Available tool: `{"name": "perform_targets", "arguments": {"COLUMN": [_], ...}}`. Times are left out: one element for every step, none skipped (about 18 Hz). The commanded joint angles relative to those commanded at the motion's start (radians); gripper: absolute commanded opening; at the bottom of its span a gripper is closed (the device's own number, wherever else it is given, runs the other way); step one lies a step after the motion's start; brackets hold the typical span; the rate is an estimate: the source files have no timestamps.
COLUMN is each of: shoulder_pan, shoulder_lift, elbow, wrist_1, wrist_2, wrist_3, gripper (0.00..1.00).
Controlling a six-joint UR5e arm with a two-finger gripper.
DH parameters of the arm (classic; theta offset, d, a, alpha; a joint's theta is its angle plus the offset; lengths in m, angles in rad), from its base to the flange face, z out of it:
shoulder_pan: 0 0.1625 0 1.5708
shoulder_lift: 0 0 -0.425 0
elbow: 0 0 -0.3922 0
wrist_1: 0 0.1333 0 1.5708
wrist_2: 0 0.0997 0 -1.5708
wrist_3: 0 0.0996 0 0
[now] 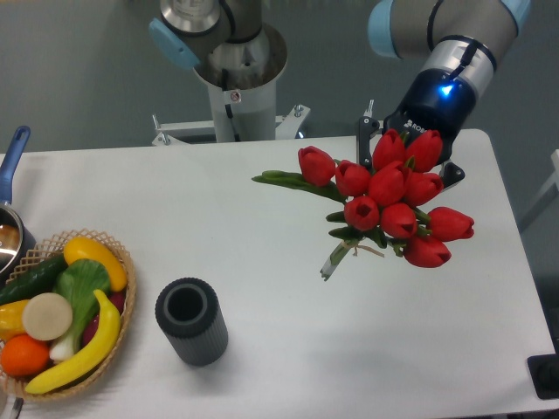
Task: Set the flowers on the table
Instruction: 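Rotate the held red tulip bouquet so the blooms hang downward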
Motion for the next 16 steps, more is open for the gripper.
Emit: {"name": "perform_targets", "arguments": {"shoulder_pan": [-0.002, 0.002, 0.012, 0.023, 0.025, 0.026, 0.034, 0.041, 0.047, 0.049, 0.051, 0.049, 0.048, 0.045, 0.043, 0.04], "shoulder_lift": [0.002, 0.014, 0.02, 0.023, 0.029, 0.04, 0.052, 0.066, 0.077, 0.087, 0.098, 0.109, 0.118, 0.126, 0.135, 0.141], "elbow": [-0.002, -0.02, -0.023, -0.025, -0.029, -0.041, -0.055, -0.067, -0.075, -0.08, -0.083, -0.083, -0.083, -0.083, -0.084, -0.086], "wrist_1": [0.002, 0.002, 0.0, 0.0, 0.0, 0.0, 0.0, 0.0, -0.002, -0.003, -0.005, -0.006, -0.006, -0.006, -0.006, -0.006], "wrist_2": [0.0, 0.002, 0.0, 0.002, 0.002, 0.002, 0.002, 0.008, 0.012, 0.02, 0.034, 0.067, 0.11, 0.154, 0.197, 0.236], "wrist_3": [0.0, 0.002, 0.002, 0.002, 0.002, 0.002, 0.003, 0.002, -0.002, -0.003, -0.003, -0.005, -0.006, -0.005, -0.005, -0.005], "gripper": [0.28, 0.28, 0.28, 0.28, 0.28, 0.28, 0.28, 0.27, 0.25, 0.25, 0.25, 0.25, 0.25, 0.25, 0.25, 0.25]}}
